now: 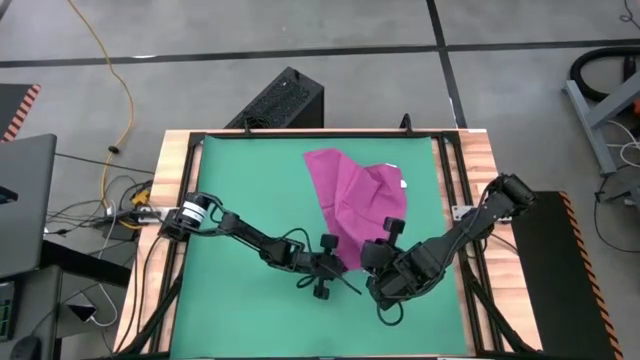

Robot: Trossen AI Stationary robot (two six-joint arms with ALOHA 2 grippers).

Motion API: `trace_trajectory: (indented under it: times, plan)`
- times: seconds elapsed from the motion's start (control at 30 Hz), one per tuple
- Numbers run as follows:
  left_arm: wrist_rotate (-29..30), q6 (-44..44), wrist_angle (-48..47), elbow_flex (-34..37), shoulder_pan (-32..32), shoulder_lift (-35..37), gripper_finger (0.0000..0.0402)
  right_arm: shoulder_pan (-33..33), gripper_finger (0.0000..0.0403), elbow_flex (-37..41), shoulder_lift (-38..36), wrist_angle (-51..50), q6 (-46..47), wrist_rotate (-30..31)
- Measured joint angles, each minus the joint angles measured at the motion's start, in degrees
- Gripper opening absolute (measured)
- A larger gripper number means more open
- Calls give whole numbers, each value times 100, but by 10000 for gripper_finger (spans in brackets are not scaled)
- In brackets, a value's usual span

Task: Roll towel
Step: Roll the pink towel

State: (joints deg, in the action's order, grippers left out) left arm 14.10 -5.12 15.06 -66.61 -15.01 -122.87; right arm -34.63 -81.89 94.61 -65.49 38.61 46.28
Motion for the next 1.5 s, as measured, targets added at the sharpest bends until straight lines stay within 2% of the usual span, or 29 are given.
trace_trajectory:
  times: [0.2,0.3,0.57,0.73,0.93,1.13,1.27,1.37,1.5]
  plan:
    - [492,479,-611,31,-74,367,0,-60,0,0,0,-89,82,4]
    - [877,640,-1518,44,-225,881,0,-90,0,0,0,-261,311,2]
    - [2537,1034,-3441,37,-784,2377,0,-204,0,0,0,-339,601,9]
    - [3133,1431,-4244,35,-1098,3154,0,-274,0,0,0,-71,559,0]
    - [3755,2206,-5363,33,-1471,3808,0,-443,0,0,-2,272,466,-345]
    - [3778,3094,-6092,31,-1793,4019,0,-647,4,0,25,779,460,-503]
    - [3633,3289,-6196,31,-1993,3965,0,-743,11,0,63,1179,448,-989]
    - [3510,3534,-6367,29,-2139,3964,0,-830,36,0,121,1359,635,-1358]
    - [3424,4228,-6991,26,-2390,3965,0,-981,88,-2,222,1000,1427,-1471]
